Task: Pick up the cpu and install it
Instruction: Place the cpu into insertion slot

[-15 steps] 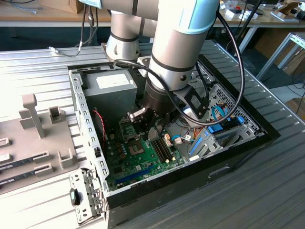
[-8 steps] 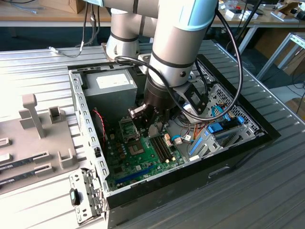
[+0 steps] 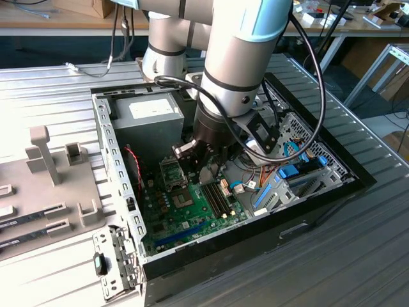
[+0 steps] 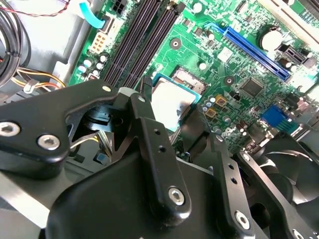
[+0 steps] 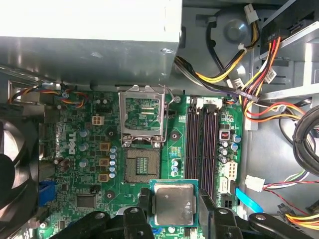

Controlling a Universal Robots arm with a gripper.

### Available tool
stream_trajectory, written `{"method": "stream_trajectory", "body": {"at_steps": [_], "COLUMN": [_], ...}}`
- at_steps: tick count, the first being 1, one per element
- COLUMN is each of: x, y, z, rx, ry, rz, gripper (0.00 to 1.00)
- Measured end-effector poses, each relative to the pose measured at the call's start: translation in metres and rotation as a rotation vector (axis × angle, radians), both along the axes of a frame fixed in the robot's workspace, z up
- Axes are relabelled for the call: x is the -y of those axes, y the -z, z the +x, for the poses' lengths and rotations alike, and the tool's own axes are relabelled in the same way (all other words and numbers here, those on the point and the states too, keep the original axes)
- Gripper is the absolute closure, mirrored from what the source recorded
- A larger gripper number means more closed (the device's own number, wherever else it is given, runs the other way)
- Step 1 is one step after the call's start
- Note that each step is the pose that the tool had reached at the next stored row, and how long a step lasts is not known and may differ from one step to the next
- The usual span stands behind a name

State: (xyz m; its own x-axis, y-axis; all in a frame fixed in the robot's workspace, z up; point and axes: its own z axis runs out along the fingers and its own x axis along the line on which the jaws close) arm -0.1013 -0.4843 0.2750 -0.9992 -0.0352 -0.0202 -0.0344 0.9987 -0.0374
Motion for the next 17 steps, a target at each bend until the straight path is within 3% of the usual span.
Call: {"method": "stream_trajectory", "body": {"at_steps": [2, 8, 14, 17], "x": [0.0000, -0.0025, -0.0063, -0.0086], "y": [0.0059, 0.0152, 0.0252, 0.0351], "z": [-0.0005, -0.0027, -0.0161, -0.0196], "rx": [-0.0001, -0.0001, -0.0001, -0.0001], "ry": [0.000, 0.001, 0.010, 0.039], "rz": [0.0000, -0.0045, -0.0079, -0.0116], "gripper": [0.53, 0.53, 0.53, 0.53]}}
